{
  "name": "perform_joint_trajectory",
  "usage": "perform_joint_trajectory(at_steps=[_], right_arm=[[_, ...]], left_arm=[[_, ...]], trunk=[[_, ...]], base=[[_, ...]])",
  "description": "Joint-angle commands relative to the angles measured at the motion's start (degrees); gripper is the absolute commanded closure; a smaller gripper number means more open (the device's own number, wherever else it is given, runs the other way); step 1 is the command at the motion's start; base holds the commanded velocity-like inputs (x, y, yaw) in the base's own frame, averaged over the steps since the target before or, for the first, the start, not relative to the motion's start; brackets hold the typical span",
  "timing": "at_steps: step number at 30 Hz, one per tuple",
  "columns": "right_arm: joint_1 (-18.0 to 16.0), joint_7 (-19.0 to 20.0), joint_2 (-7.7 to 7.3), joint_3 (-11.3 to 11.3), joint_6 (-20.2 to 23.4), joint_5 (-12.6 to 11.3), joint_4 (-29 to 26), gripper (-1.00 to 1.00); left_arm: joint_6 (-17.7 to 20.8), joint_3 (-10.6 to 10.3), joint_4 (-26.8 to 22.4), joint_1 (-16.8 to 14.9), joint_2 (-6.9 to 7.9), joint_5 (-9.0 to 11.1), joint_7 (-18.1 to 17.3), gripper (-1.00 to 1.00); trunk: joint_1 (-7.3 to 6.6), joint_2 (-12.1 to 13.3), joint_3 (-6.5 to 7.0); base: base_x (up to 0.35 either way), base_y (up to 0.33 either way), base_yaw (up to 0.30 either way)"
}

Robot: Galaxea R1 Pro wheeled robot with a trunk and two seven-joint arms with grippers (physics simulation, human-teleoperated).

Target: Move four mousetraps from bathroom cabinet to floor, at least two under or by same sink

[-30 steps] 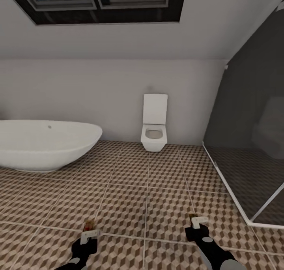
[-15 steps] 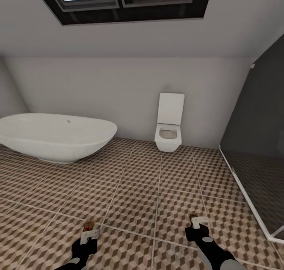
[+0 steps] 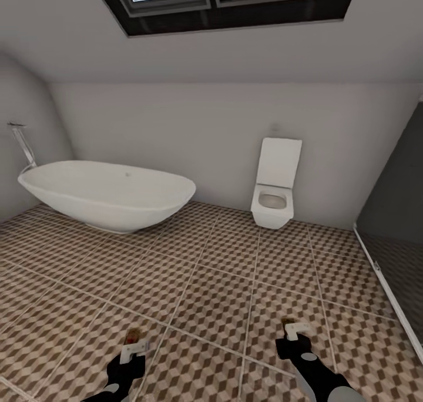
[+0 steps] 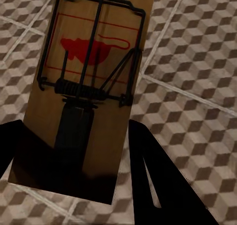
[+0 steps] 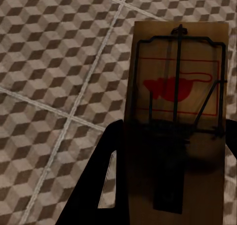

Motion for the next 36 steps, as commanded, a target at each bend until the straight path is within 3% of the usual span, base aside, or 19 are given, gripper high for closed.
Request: perform_joint_trajectory(at_steps=[1, 36], right_arm=[[0.0, 0.0, 0.02, -0.4, -0.2, 0.6, 0.1, 1.00], [0.0, 0.0, 0.02, -0.3, -0.2, 0.6, 0.1, 1.00]], left_arm=[[-0.3, -0.5, 0.2, -0.1, -0.04, 0.2, 0.3, 1.00], [-0.3, -0.5, 0.2, -0.1, -0.04, 0.2, 0.3, 1.00]], trunk=[[0.00, 0.0, -0.09], [0.00, 0.0, -1.39]], base=[[0.000, 0.000, 0.250], [0.000, 0.000, 0.250]])
